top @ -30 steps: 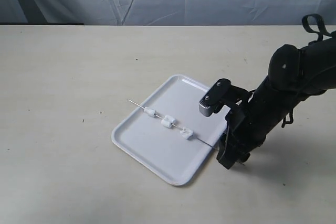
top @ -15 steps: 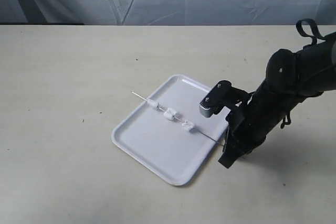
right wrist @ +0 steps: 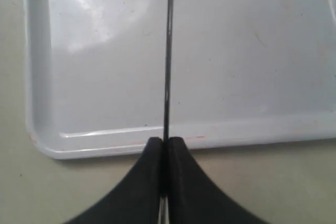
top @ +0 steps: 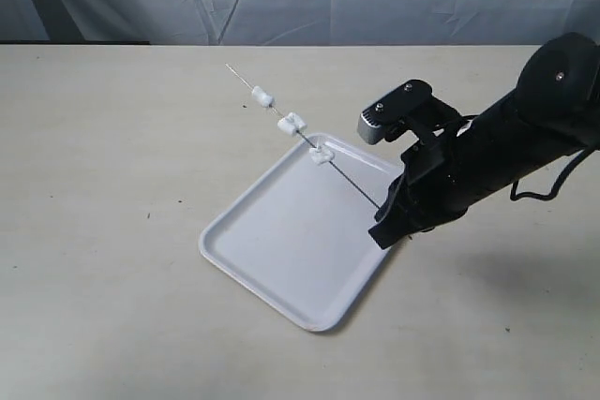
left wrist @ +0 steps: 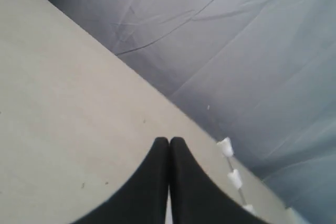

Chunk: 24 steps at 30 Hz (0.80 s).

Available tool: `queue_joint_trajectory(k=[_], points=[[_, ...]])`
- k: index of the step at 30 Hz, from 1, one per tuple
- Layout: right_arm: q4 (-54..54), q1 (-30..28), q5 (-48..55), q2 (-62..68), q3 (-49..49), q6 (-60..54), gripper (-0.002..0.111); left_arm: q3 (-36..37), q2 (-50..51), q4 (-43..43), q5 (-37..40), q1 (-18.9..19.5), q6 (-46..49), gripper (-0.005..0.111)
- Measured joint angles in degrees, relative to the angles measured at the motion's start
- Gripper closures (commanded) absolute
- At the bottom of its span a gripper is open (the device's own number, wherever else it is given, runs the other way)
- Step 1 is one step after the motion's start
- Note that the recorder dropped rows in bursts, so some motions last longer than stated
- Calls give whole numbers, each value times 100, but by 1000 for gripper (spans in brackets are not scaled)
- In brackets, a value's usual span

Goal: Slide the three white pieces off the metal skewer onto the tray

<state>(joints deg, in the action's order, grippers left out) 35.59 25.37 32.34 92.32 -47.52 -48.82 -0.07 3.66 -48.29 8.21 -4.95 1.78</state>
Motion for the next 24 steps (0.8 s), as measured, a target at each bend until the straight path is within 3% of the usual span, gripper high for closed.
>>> queue_joint_trajectory(k=[4,8,16,21,24], points=[[37,0,72,-107,0,0,109,0,0,-889,-821,0,0,107],[47,0,60,-158,0,-13,109,0,0,-1080,-1203,0,0,107],[70,0,16,-158,0,-143,109,-114,0,-220,-591,0,31,107],[136,0,-51,-158,0,-154,109,-1306,138,810,278,0,528,107],[400,0,-64,-158,0,-282,109,-2002,589,925,975,0,779,98]])
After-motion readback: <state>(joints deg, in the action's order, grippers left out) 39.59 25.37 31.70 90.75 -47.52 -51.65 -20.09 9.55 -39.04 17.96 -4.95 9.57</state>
